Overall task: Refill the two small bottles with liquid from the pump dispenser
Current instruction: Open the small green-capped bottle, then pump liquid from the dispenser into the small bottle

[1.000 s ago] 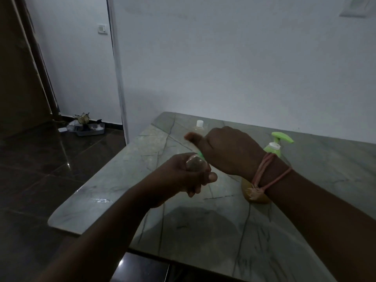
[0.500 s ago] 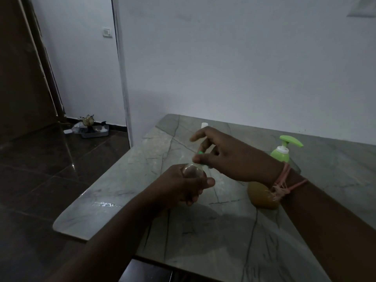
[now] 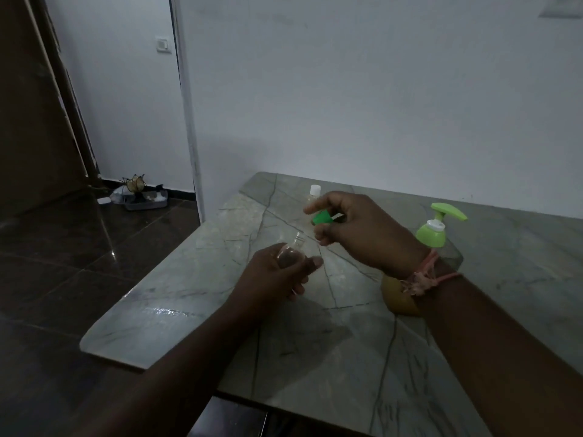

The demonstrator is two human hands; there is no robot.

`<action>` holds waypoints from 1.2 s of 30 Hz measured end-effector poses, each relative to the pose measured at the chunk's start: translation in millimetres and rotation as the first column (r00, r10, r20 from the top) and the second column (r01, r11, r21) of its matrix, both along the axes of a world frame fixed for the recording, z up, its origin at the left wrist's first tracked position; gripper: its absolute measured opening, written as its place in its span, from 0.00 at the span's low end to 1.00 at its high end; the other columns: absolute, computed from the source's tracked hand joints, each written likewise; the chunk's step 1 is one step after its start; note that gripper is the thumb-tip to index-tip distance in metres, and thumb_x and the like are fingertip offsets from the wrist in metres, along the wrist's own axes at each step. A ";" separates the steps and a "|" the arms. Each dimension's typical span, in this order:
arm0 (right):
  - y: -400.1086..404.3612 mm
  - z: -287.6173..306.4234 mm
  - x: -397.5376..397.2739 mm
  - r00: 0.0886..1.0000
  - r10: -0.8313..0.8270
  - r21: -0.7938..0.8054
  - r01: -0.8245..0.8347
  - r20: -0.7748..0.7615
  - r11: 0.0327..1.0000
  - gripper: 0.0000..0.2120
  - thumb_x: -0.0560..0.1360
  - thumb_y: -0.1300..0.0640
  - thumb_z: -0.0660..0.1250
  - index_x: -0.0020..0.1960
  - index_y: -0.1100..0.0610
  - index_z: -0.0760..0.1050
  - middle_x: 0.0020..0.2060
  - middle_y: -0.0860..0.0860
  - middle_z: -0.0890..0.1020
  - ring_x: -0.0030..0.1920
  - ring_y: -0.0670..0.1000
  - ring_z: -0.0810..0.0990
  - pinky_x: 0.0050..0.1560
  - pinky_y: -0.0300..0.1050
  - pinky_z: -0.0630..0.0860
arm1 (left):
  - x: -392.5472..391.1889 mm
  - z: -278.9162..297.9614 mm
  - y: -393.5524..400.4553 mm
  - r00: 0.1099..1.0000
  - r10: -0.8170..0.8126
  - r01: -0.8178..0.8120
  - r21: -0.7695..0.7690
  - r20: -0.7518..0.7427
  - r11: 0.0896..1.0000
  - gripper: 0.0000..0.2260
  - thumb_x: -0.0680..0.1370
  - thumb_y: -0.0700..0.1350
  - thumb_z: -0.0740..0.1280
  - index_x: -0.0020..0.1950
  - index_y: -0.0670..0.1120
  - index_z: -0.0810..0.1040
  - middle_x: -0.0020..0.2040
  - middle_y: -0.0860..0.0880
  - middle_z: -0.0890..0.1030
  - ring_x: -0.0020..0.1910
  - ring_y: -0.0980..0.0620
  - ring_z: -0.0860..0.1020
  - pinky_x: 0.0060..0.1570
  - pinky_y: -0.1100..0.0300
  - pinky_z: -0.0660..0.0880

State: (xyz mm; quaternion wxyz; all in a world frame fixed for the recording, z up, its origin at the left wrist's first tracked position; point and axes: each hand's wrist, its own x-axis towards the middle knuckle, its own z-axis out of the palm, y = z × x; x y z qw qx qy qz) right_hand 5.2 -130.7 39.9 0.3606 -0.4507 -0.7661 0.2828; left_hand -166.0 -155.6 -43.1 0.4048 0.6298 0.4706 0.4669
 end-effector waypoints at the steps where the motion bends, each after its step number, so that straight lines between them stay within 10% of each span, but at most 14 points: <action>1: 2.5 -8.2 -3.9 0.996 -0.057 -0.044 0.054 -0.069 0.998 0.11 0.74 0.62 0.68 0.53 0.49 0.78 0.51 0.49 0.79 0.43 0.46 0.83 0.47 0.45 0.82 | -1.3 -0.4 0.1 0.999 0.044 -0.045 0.010 0.031 0.999 0.10 0.78 0.51 0.72 0.49 0.45 0.80 0.38 0.48 0.83 0.33 0.56 0.81 0.33 0.66 0.78; 7: 17.1 -57.4 -29.3 0.948 -0.275 -0.251 0.230 -0.162 0.940 0.12 0.70 0.63 0.71 0.50 0.55 0.74 0.50 0.55 0.78 0.47 0.54 0.80 0.51 0.54 0.80 | -2.4 3.0 -1.8 0.978 0.187 -0.190 0.027 0.094 0.981 0.05 0.82 0.43 0.64 0.53 0.44 0.78 0.47 0.44 0.80 0.47 0.47 0.79 0.48 0.52 0.76; 16: 24.6 -89.0 -31.8 0.942 -0.329 0.093 0.322 0.070 0.942 0.11 0.68 0.56 0.75 0.43 0.51 0.73 0.39 0.44 0.76 0.39 0.44 0.74 0.38 0.36 0.69 | 1.9 4.6 -4.9 0.975 0.209 -0.211 0.023 0.081 0.977 0.05 0.82 0.42 0.64 0.53 0.52 0.75 0.51 0.48 0.78 0.52 0.48 0.77 0.52 0.55 0.74; 30: -55.7 46.2 42.8 0.915 -0.313 0.599 0.403 -0.254 0.692 0.04 0.74 0.52 0.69 0.42 0.50 0.76 0.35 0.43 0.80 0.37 0.41 0.79 0.37 0.30 0.74 | 1.9 5.5 -15.1 0.997 0.073 -0.073 0.076 0.005 0.994 0.06 0.81 0.44 0.66 0.57 0.52 0.78 0.53 0.47 0.82 0.52 0.46 0.80 0.56 0.44 0.77; 36: -40.8 44.6 97.1 0.932 -0.315 0.256 0.353 -0.179 0.900 0.14 0.76 0.45 0.66 0.42 0.55 0.81 0.39 0.54 0.84 0.42 0.55 0.82 0.48 0.54 0.80 | 4.6 1.3 -13.5 0.998 0.059 -0.057 0.100 -0.023 0.993 0.06 0.82 0.45 0.66 0.57 0.53 0.79 0.52 0.50 0.82 0.51 0.48 0.81 0.54 0.47 0.78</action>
